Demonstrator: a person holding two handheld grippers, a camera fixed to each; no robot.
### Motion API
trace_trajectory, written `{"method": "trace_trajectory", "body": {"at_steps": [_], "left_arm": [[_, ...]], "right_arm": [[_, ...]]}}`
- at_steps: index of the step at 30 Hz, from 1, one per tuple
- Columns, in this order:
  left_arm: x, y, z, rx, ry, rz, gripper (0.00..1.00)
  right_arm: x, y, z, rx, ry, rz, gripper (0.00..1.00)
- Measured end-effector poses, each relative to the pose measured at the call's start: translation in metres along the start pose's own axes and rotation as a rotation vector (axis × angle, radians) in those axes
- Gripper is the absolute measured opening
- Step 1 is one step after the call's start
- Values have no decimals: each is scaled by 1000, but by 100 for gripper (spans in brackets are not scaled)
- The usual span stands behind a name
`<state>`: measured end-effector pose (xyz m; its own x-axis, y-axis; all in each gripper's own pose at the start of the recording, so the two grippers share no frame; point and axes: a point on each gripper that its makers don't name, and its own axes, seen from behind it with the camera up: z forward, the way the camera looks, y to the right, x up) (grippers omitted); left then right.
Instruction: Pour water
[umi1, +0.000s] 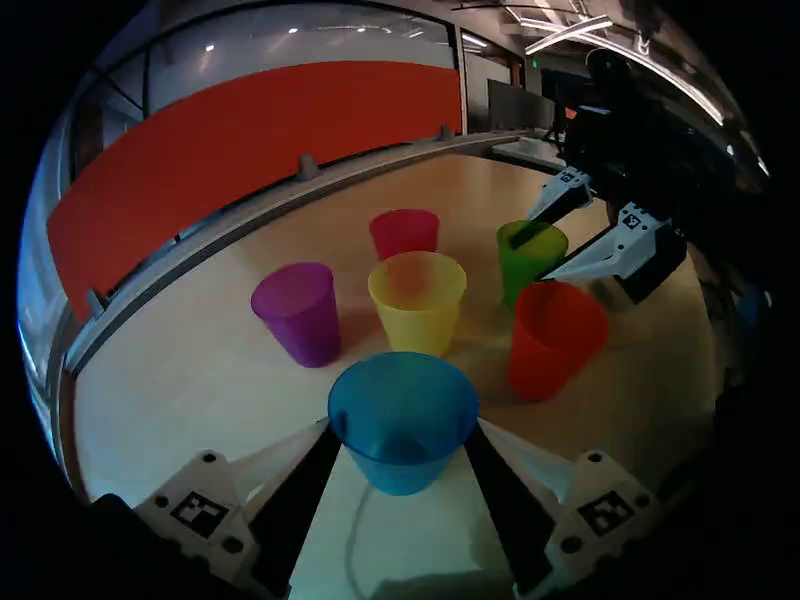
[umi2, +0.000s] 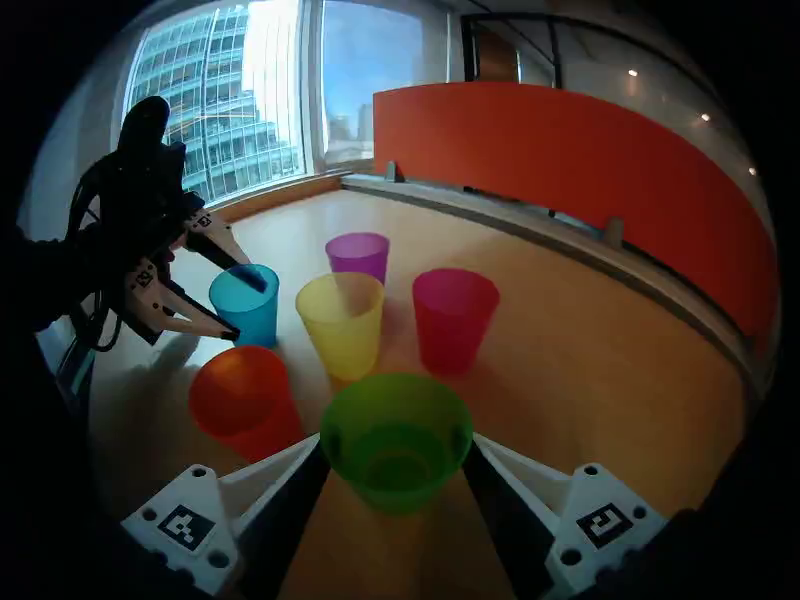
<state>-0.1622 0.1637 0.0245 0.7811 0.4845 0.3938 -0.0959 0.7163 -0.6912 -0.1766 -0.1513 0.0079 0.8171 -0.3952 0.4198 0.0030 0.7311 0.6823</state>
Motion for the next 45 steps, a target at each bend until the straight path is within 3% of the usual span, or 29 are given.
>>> {"method": "trace_trajectory", "body": {"at_steps": [21,25,45], "left_arm": [[-9,0,-5,6,-35,18,85],[-12,-3,-4,17,-51,7,85],[-28,-1,-4,7,-94,-30,85]], "right_arm": [[-6,-2,-4,-15,8,9,95],[-6,-1,-4,-19,6,19,100],[-8,0,-10,-31,11,31,100]]}}
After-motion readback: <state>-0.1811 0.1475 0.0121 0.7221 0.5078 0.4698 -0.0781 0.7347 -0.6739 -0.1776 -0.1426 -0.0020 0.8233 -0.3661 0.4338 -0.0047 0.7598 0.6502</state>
